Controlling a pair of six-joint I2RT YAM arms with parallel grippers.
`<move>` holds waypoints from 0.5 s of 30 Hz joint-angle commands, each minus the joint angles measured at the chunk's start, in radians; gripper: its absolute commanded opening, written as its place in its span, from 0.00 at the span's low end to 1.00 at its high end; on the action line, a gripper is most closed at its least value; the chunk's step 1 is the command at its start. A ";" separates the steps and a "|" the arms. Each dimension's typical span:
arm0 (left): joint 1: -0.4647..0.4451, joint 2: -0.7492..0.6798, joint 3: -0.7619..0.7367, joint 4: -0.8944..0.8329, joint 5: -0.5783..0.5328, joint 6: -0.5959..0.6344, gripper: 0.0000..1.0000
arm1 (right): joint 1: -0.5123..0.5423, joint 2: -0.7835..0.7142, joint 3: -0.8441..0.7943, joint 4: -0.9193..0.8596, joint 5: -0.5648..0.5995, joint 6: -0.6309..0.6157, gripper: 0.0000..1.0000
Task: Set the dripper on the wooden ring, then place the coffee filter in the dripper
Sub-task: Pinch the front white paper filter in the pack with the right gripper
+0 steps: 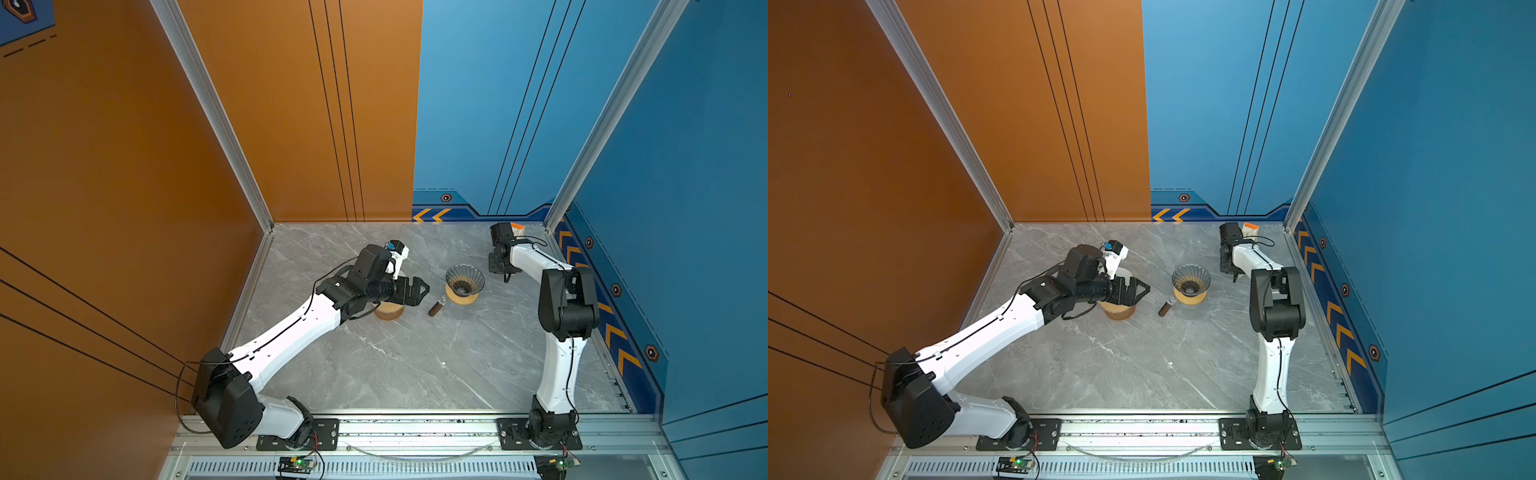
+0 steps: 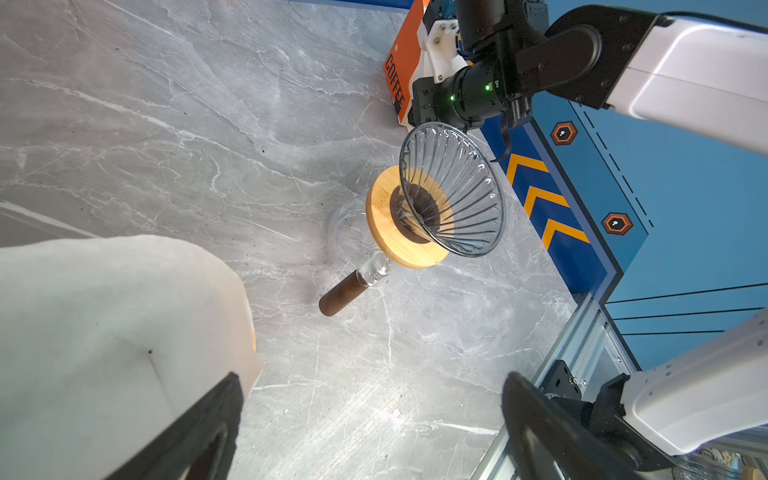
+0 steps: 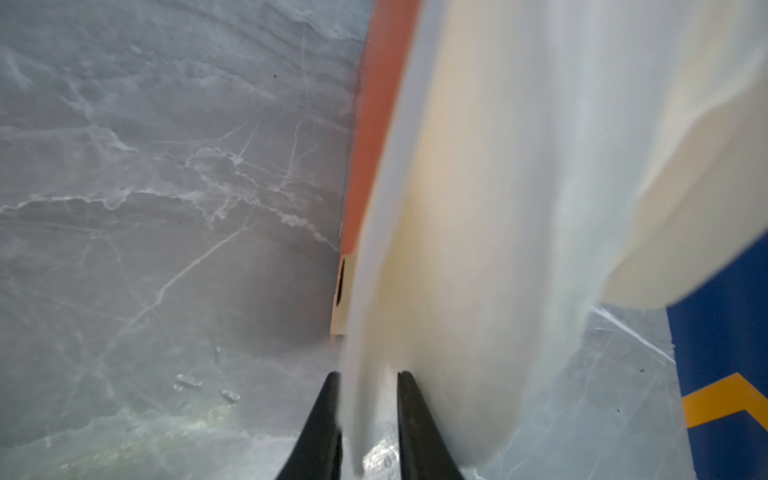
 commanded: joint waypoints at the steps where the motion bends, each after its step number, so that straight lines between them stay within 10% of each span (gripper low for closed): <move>1: 0.005 0.016 0.037 0.009 0.024 -0.009 0.98 | -0.010 0.017 0.034 -0.017 -0.002 0.005 0.19; 15: 0.006 0.045 0.066 0.001 0.037 0.001 0.98 | -0.020 0.015 0.036 -0.014 0.006 -0.016 0.04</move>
